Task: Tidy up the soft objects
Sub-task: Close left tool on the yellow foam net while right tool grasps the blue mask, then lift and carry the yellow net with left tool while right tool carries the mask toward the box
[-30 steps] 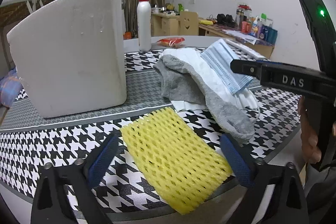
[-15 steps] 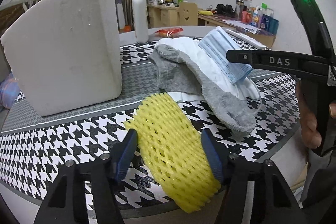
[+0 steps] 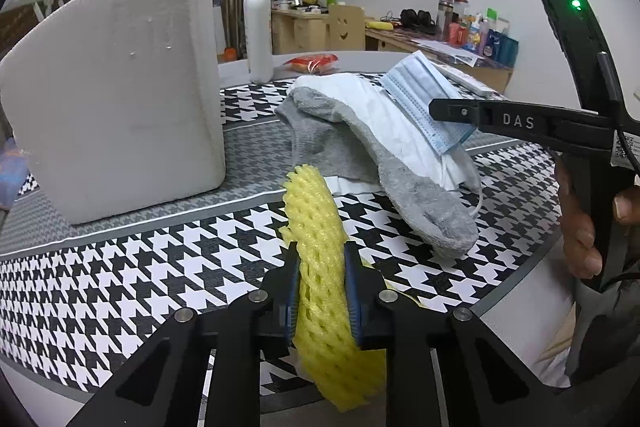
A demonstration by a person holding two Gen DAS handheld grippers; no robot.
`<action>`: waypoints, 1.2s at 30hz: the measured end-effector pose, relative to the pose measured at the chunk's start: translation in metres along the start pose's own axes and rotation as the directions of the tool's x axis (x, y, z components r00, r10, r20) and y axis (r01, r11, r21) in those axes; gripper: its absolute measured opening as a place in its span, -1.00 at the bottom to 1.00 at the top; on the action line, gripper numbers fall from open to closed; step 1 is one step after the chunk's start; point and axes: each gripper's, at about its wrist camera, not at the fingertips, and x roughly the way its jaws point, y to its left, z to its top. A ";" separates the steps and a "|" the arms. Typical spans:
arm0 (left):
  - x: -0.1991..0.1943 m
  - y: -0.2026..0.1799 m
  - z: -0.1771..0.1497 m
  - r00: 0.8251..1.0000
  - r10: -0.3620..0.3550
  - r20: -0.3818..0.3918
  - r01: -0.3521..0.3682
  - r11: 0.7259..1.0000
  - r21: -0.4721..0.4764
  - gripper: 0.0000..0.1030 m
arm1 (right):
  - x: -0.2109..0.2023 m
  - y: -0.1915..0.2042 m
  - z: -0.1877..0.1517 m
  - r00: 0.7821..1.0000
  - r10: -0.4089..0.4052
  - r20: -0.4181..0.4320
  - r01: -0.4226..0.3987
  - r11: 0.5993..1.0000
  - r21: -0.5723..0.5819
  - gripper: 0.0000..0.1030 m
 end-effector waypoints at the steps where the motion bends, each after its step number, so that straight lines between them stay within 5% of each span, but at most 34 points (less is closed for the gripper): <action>1: -0.001 0.002 0.001 1.000 -0.003 0.001 0.003 1.000 -0.006 -0.61 | -0.003 0.001 0.001 1.000 -0.001 0.007 0.001 1.000 -0.003 -0.78; 36: -0.072 0.011 0.069 0.975 0.013 0.220 -0.019 1.000 0.023 -0.61 | -0.073 0.018 0.044 0.986 -0.032 0.165 0.028 0.999 0.023 -0.80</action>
